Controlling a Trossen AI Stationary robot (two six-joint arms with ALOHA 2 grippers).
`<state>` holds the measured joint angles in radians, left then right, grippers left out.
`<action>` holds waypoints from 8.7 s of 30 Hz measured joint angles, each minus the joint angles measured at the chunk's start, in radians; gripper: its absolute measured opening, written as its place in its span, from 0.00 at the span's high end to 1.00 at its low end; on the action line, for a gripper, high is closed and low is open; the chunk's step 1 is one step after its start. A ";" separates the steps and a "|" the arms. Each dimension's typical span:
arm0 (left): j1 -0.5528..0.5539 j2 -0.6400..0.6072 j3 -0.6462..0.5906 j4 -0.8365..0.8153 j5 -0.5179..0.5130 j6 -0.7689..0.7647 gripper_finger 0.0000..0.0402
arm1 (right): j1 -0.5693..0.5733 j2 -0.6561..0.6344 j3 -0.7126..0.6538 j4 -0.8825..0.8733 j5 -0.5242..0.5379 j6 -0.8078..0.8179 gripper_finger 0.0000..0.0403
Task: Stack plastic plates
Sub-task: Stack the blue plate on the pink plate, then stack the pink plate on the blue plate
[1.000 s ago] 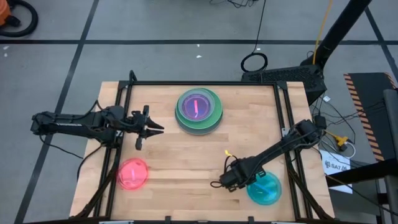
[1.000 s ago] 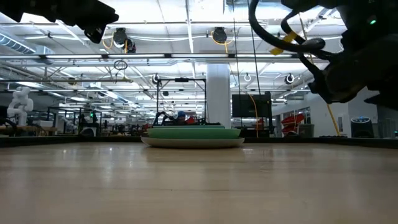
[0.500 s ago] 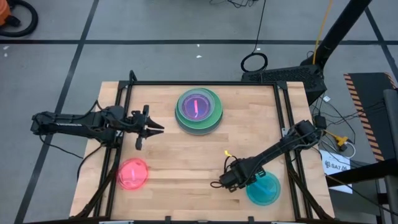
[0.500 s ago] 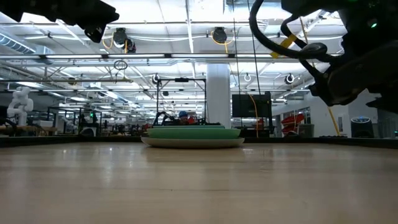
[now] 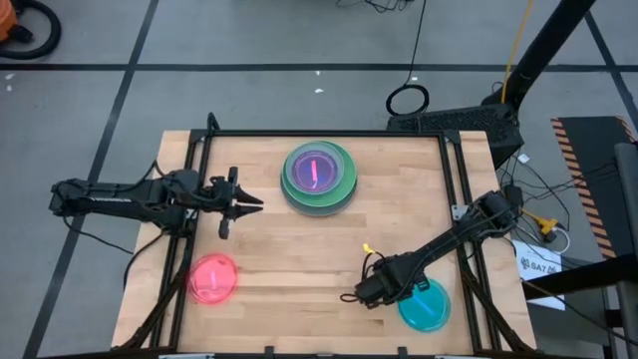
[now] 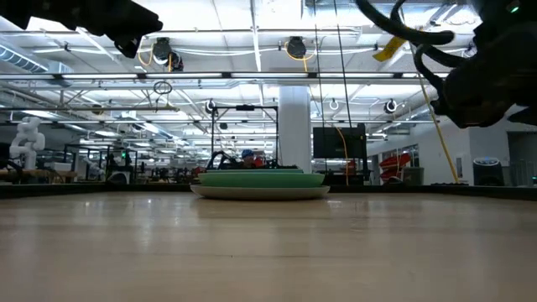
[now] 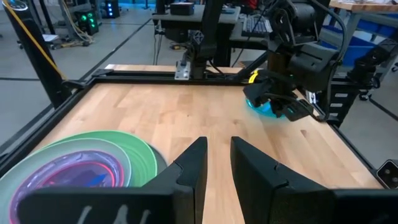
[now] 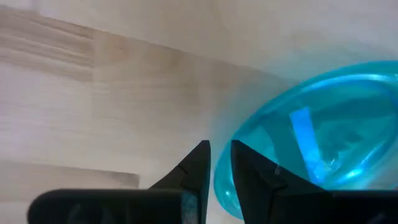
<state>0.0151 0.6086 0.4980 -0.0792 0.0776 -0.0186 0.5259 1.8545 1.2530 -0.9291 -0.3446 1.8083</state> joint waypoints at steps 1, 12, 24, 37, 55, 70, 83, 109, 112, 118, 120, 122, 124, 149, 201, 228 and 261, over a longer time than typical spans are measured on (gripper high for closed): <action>0.000 0.000 0.000 0.000 0.000 0.005 0.81 | 0.007 0.000 0.000 0.000 -0.004 0.021 0.86; 0.000 0.000 0.000 0.001 0.000 0.016 0.81 | 0.053 0.000 0.000 0.011 0.002 0.100 0.77; 0.000 0.000 0.000 0.006 0.000 0.015 0.81 | 0.053 0.033 0.000 0.010 0.080 0.111 0.71; 0.000 0.000 0.000 0.008 0.000 0.013 0.81 | 0.057 0.033 0.000 -0.034 0.081 0.066 0.94; 0.000 0.000 0.000 0.040 -0.018 0.033 0.81 | -0.015 0.033 0.247 -0.265 0.389 -0.348 1.00; 0.000 0.000 0.000 0.030 -0.055 0.089 0.81 | -0.271 0.033 0.422 -0.445 0.868 -1.380 1.00; 0.003 -0.055 0.000 -0.062 -0.142 0.137 0.81 | -0.527 0.006 0.422 -0.066 0.832 -2.131 1.00; 0.039 -0.145 0.001 -0.185 -0.254 0.057 0.81 | -0.782 0.015 0.277 0.319 0.370 -2.482 1.00; 0.039 -0.145 0.001 -0.193 -0.300 0.042 0.81 | -0.781 0.015 0.277 0.309 0.374 -2.475 0.98; 0.039 -0.145 0.001 -0.211 -0.365 -0.005 0.81 | -0.782 0.015 0.277 0.314 0.382 -2.460 0.91; 0.039 -0.145 0.001 -0.235 -0.368 -0.032 0.81 | -0.782 0.015 0.277 0.324 0.396 -2.458 0.87; 0.039 -0.145 0.001 -0.257 -0.368 -0.062 0.81 | -0.782 0.015 0.277 0.335 0.396 -2.458 0.83; 0.039 -0.145 0.001 -0.286 -0.368 -0.105 0.81 | -0.782 0.015 0.277 0.337 0.396 -2.456 0.79; -0.098 0.091 0.001 -0.763 -0.020 -0.633 0.81 | -0.691 0.015 0.277 0.298 0.418 -2.236 0.76; -0.218 0.140 0.001 -0.827 -0.073 -0.603 0.81 | -0.806 0.014 -0.365 1.628 0.031 -2.180 0.76; -0.587 0.298 0.000 -0.639 -0.105 -0.827 0.81 | -0.524 0.014 -0.397 1.627 0.320 -1.948 0.76; -0.569 0.505 0.000 -0.682 -0.351 -0.595 0.55 | -0.433 0.014 -0.397 1.559 0.404 -1.848 0.76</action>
<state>-0.5543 1.1137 0.4984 -0.7615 -0.2733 -0.6134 0.0933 1.8683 0.8562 0.6300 0.0593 -0.0392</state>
